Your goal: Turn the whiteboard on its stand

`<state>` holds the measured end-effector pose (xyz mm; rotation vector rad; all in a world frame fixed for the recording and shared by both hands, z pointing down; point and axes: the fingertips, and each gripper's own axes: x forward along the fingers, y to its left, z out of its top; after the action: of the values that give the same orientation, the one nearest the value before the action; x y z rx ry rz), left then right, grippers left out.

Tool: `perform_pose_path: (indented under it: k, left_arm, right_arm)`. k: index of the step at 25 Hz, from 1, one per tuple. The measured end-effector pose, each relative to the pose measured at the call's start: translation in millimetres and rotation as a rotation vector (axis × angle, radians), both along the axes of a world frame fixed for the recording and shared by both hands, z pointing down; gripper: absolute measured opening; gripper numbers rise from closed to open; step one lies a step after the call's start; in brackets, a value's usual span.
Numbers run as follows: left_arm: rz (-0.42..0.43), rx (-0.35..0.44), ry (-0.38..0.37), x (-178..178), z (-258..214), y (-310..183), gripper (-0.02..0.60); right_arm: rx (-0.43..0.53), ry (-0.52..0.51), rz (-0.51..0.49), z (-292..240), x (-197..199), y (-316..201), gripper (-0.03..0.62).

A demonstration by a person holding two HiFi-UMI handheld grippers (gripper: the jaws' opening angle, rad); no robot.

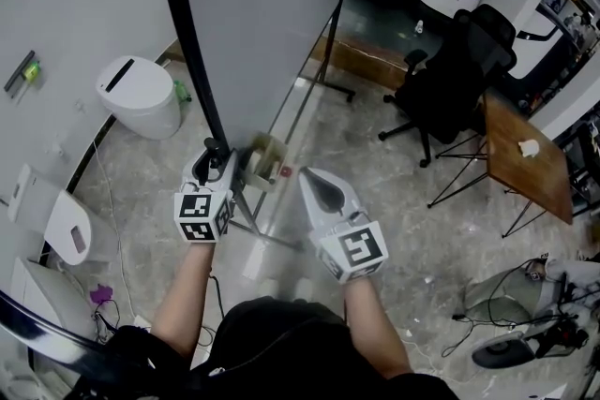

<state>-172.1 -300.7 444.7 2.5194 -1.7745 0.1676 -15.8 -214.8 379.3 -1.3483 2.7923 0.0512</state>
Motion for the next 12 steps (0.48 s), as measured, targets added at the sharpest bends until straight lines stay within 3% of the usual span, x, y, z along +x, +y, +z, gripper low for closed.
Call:
perform_pose_path:
  k: [12]
  left_arm:
    - [-0.013, 0.005, 0.015, 0, 4, -1, 0.203]
  right_arm:
    - [0.014, -0.019, -0.004, -1, 15, 0, 0.009]
